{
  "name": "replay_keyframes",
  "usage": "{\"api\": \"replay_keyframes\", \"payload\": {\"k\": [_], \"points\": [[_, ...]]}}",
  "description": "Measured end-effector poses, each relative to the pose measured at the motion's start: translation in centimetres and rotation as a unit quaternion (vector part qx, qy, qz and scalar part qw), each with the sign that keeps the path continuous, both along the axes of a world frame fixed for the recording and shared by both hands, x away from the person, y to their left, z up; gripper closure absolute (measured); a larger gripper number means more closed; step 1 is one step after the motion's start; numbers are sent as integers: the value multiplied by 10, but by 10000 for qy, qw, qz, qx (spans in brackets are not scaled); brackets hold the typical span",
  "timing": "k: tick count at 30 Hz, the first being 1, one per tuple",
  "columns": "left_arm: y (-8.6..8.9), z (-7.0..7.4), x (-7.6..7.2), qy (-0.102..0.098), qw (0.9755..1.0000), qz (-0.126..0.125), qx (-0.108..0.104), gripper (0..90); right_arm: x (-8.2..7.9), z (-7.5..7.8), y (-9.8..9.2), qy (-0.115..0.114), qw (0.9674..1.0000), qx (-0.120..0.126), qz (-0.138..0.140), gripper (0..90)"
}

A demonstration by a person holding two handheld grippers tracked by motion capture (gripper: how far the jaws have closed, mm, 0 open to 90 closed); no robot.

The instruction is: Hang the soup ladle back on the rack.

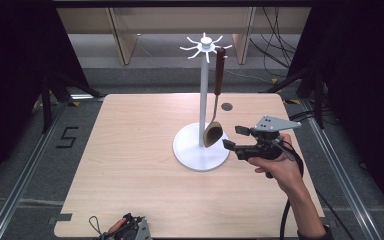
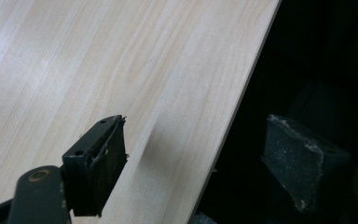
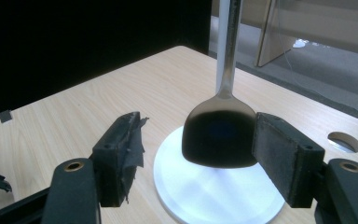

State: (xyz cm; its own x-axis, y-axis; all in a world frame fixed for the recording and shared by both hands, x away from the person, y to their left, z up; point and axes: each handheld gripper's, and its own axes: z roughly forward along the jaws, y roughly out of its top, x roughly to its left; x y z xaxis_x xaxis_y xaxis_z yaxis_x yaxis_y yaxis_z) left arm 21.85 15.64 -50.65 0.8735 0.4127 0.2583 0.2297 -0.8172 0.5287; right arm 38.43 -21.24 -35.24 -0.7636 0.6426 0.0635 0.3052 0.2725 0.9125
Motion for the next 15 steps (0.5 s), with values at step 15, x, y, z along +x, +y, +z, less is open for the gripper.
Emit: {"api": "replay_keyframes", "payload": {"k": [15], "points": [[-1, 0, 1, 48, 10000, -36, -48, 204, -1, -13, 4, 91, 9997, -196, 134, 333]]}}
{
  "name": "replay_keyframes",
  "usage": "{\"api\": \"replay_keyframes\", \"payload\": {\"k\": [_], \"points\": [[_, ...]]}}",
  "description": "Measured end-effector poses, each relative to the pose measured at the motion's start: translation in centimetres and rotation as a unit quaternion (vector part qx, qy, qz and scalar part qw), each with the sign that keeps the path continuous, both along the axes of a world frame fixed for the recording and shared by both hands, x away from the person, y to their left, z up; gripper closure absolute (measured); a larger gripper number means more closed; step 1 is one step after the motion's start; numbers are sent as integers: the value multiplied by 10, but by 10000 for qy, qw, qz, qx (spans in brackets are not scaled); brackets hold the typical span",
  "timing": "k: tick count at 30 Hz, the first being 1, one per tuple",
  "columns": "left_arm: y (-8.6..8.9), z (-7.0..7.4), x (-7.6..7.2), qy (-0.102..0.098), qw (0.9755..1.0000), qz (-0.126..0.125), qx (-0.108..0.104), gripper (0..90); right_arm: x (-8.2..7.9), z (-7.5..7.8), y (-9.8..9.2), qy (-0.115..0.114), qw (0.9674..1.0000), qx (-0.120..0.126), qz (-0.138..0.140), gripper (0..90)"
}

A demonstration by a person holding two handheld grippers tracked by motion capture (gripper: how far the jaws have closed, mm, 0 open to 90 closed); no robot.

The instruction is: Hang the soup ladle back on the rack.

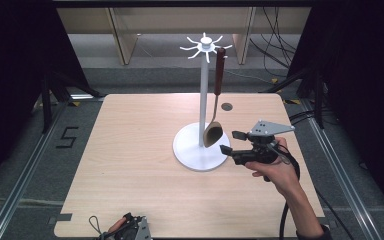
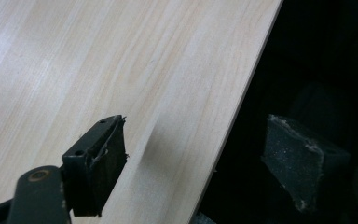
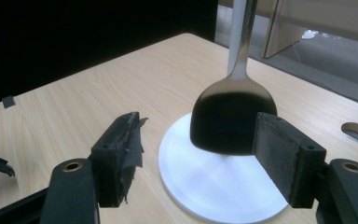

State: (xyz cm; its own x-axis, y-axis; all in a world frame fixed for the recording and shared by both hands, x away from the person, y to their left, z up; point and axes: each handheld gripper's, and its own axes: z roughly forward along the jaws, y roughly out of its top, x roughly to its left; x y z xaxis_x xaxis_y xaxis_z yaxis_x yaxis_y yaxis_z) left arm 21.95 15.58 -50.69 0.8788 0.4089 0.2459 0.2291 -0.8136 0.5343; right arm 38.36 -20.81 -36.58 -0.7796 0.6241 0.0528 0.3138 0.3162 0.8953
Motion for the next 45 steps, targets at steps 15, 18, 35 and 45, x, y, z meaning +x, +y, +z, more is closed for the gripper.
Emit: {"api": "replay_keyframes", "payload": {"k": [15, 18, 35, 45], "points": [[0, 1, 0, -45, 10000, 24, 41, 204, -2, -21, 10, 307, 9992, -240, 99, 325], [0, 1, -1, -38, 10000, 11, 40, 204, -2, -24, 10, 225, 9989, -362, 196, 325], [1, 0, -2, -48, 10000, 48, -7, 204, -16, -40, -3, 477, 9974, -525, 151, 318], [2, 0, -1, -45, 10000, 48, 18, 205, -21, -47, -10, 418, 9969, -600, 296, 314]]}}
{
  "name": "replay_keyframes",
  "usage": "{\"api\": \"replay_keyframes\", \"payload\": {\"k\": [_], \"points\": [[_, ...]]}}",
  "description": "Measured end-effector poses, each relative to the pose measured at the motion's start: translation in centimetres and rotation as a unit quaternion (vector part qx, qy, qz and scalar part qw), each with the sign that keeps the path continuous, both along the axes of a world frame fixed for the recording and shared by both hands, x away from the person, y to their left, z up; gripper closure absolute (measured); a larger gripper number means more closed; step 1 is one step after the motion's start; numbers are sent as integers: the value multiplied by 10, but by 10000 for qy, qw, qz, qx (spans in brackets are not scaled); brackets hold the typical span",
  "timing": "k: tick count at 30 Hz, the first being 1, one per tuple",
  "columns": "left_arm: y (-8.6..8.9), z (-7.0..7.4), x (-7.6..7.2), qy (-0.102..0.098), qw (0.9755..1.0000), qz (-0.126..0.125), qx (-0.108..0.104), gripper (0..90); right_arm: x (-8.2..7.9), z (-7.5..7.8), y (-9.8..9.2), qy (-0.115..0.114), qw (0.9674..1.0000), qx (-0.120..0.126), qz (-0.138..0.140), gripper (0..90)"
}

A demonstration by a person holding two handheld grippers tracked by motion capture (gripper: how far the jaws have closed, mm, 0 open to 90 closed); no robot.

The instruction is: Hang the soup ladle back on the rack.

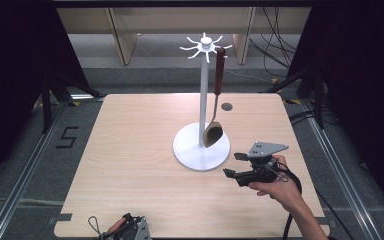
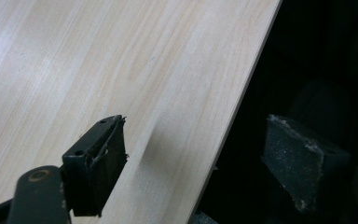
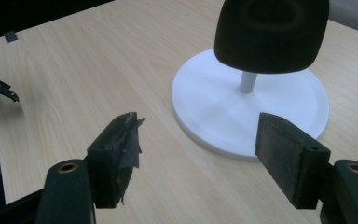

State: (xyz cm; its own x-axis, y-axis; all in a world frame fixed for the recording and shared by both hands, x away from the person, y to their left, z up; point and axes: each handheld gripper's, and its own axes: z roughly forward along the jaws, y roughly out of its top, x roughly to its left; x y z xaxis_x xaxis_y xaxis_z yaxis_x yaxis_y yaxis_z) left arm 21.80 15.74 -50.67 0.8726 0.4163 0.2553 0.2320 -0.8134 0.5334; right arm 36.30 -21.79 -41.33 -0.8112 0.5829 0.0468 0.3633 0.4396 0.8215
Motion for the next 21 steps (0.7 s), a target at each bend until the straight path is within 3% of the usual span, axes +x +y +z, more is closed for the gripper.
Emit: {"api": "replay_keyframes", "payload": {"k": [3, 4, 5, 6, 7, 8, 10, 12, 15, 16, 17, 18, 19, 20, 21], "points": [[1, 1, 0, -20, 10000, 9, 2, 204, -2, -3, 0, 103, 9999, -32, 7, 313], [1, 1, 0, -11, 10000, 5, 7, 205, -3, -4, 0, 34, 10000, -23, -13, 313], [0, 0, 0, -4, 10000, -10, 21, 205, -5, -5, 1, 140, 9999, -19, -13, 312], [1, 1, 0, -3, 9999, -36, 103, 204, -4, -7, 1, 109, 9999, -55, 58, 311], [0, 0, -1, -5, 10000, -14, 51, 205, -6, -7, 2, 218, 9997, -72, 33, 311], [0, 0, -1, 25, 10000, -49, 60, 205, -6, -9, 1, 113, 9999, -77, 32, 308], [1, 0, 0, 35, 10000, -36, 2, 205, -5, -11, 0, 99, 9999, -126, 52, 307], [1, 0, -1, -1, 10000, 17, 11, 205, -6, -14, 0, 231, 9996, -137, 70, 306], [1, 0, -1, 14, 10000, -21, 63, 205, -5, -19, -1, 148, 9997, -185, 116, 305], [0, 0, -1, 12, 10000, -7, 48, 205, -8, -19, -1, 342, 9993, -158, 60, 304], [1, 1, 0, -9, 9999, -32, 120, 205, -7, -21, -2, 184, 9996, -189, 57, 304], [1, 1, 0, 16, 9999, -61, 106, 205, -8, -23, -2, 279, 9994, -180, 95, 304], [0, 0, -1, 33, 10000, -29, 19, 205, -8, -25, -2, 203, 9996, -187, 53, 304], [1, 0, -1, 30, 10000, -28, 32, 205, -11, -26, -2, 388, 9991, -166, 37, 304], [1, 0, -1, 31, 10000, -33, 34, 205, -9, -28, -2, 277, 9994, -190, 103, 303]]}}
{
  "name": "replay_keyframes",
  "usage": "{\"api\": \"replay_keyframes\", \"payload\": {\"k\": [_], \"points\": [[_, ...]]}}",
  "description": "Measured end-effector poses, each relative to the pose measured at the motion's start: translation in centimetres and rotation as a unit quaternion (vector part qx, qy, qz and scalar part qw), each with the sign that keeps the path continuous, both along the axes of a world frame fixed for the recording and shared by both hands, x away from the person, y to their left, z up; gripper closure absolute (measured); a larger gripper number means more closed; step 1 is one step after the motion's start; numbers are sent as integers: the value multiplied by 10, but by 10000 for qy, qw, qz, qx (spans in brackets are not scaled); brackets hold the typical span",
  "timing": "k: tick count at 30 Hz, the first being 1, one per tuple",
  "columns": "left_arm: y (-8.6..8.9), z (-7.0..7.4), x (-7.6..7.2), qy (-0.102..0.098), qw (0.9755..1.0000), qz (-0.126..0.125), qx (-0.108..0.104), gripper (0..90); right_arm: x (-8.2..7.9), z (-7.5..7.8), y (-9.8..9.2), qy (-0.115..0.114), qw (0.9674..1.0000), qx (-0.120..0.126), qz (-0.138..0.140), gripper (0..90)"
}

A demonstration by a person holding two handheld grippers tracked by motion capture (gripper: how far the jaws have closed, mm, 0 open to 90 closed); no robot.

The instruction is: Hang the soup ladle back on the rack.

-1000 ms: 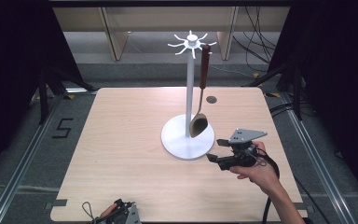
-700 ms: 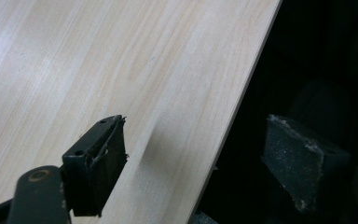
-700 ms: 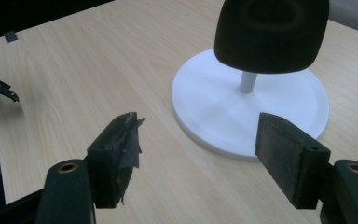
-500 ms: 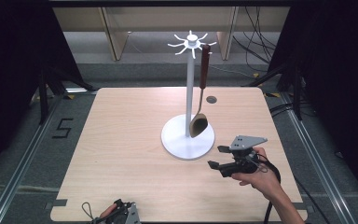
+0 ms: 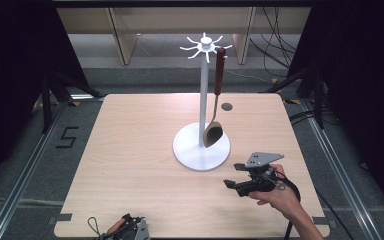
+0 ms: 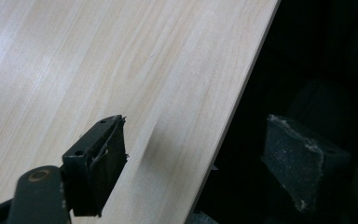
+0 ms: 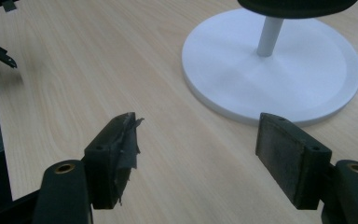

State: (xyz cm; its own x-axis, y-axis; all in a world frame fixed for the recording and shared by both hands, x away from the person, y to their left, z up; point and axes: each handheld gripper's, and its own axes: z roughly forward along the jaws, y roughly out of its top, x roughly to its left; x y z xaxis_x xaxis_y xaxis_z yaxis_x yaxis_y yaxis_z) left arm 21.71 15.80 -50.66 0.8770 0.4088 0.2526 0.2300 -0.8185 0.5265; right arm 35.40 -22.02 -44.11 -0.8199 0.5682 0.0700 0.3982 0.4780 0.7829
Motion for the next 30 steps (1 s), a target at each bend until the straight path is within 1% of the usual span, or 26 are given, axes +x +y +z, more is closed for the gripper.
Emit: {"api": "replay_keyframes", "payload": {"k": [1, 2, 3, 5, 6, 7, 8, 9, 11, 12, 13, 14, 15, 16, 17, 18, 19, 20, 21, 22, 23, 26, 27, 28, 29, 30], "points": [[0, 0, 0, -26, 10000, 37, 1, 204, -1, -2, 0, 13, 10000, -23, 7, 303], [0, 0, 0, -23, 10000, 36, 4, 205, -3, -3, 1, 146, 9999, -8, -45, 303], [0, 0, 0, 2, 10000, 1, 1, 205, -2, -5, 0, 26, 10000, -43, -8, 302], [0, 0, 0, 6, 10000, -2, -25, 205, -4, -7, 0, 146, 9999, -33, -6, 301], [2, 3, 3, 245, 9995, -142, 126, 205, -5, -8, 0, 164, 9999, -41, -2, 299], [2, 3, 3, 246, 9995, -136, 118, 205, -5, -10, 0, 132, 9999, -34, -14, 298], [1, 3, 3, 241, 9995, -141, 122, 205, -5, -11, 0, 177, 9998, -40, 11, 298], [1, 3, 3, 243, 9995, -140, 119, 205, -6, -12, -1, 166, 9998, -62, -9, 297], [2, 4, 2, 205, 9997, -109, 119, 205, -7, -14, -1, 181, 9998, -53, 55, 296], [2, 3, 2, 228, 9996, -107, 105, 205, -10, -15, -1, 243, 9997, -52, -27, 295], [2, 4, 2, 212, 9997, -97, 113, 204, -8, -16, -2, 165, 9998, -70, 43, 295], [2, 4, 1, 192, 9997, -45, 109, 205, -11, -17, -2, 163, 9998, -49, -35, 294], [2, 4, 1, 192, 9997, -53, 113, 205, -11, -18, -3, 197, 9998, -75, -1, 294], [2, 4, 1, 197, 9997, -52, 100, 205, -12, -19, -3, 133, 9999, -70, -8, 293], [2, 4, 2, 205, 9997, -78, 111, 204, -13, -19, -3, 235, 9997, -58, 3, 292], [2, 4, 3, 240, 9996, -131, 107, 205, -13, -21, -3, 161, 9998, -33, 57, 287], [2, 4, 2, 235, 9996, -125, 111, 205, -15, -21, -4, 149, 9999, -35, -57, 282], [2, 4, 2, 237, 9996, -133, 120, 204, -15, -22, -5, 176, 9998, -38, -32, 279], [2, 4, 2, 243, 9996, -131, 114, 205, -17, -24, -4, 198, 9998, -19, -95, 277], [2, 4, 2, 231, 9996, -100, 99, 205, -18, -25, -5, 222, 9997, -5, -86, 271], [2, 4, 2, 240, 9996, -129, 112, 204, -18, -26, -5, 161, 9998, 6, -93, 269], [2, 4, 2, 232, 9996, -120, 110, 204, -20, -29, -6, 219, 9997, 24, -109, 265], [2, 4, 2, 231, 9996, -123, 111, 204, -20, -30, -7, 190, 9998, 8, -43, 262], [2, 4, 2, 234, 9996, -122, 114, 204, -24, -29, -7, 356, 9992, 38, -176, 259], [2, 4, 2, 236, 9996, -124, 121, 204, -23, -30, -8, 201, 9997, 15, -129, 258], [2, 4, 2, 238, 9996, -107, 89, 204, -24, -30, -9, 197, 9997, 25, -132, 256]]}}
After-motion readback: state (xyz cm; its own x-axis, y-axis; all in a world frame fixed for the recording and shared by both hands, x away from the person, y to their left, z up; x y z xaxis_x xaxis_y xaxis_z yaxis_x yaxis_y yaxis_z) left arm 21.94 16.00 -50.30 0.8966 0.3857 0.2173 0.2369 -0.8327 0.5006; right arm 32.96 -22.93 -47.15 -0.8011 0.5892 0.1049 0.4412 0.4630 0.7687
